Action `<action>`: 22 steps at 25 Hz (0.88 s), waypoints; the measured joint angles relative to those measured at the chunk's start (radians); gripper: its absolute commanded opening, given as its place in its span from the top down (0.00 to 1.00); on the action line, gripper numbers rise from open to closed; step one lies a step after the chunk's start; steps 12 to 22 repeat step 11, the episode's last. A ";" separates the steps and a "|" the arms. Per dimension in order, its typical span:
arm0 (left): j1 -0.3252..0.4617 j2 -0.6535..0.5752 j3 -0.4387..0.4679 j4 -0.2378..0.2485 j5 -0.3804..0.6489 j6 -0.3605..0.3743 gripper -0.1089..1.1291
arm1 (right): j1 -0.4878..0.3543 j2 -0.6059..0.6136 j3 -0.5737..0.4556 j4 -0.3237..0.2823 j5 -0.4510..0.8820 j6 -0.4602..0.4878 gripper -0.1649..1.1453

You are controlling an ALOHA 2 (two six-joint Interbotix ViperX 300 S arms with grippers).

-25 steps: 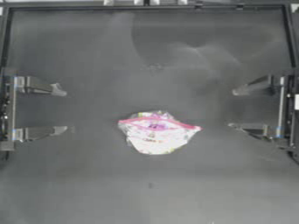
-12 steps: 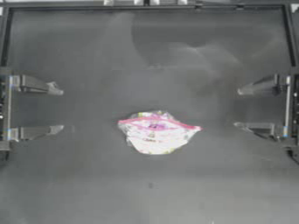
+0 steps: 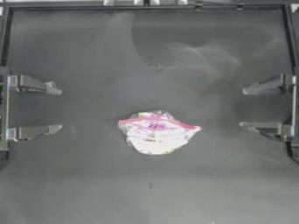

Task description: Put candy in bag

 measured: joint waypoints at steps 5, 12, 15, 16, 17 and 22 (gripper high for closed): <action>0.000 -0.041 0.018 -0.002 0.000 0.000 0.09 | 0.000 -0.026 0.011 0.000 -0.005 0.000 0.10; 0.003 -0.067 0.038 -0.017 -0.002 0.000 0.09 | 0.000 -0.063 0.031 0.000 -0.008 0.003 0.10; 0.003 -0.067 0.038 -0.017 -0.002 0.000 0.09 | 0.000 -0.063 0.031 0.000 -0.008 0.003 0.10; 0.003 -0.067 0.038 -0.017 -0.002 0.000 0.09 | 0.000 -0.063 0.031 0.000 -0.008 0.003 0.10; 0.003 -0.067 0.038 -0.017 -0.002 0.000 0.09 | 0.000 -0.063 0.031 0.000 -0.008 0.003 0.10; 0.003 -0.067 0.038 -0.017 -0.002 0.000 0.09 | 0.000 -0.063 0.031 0.000 -0.008 0.003 0.10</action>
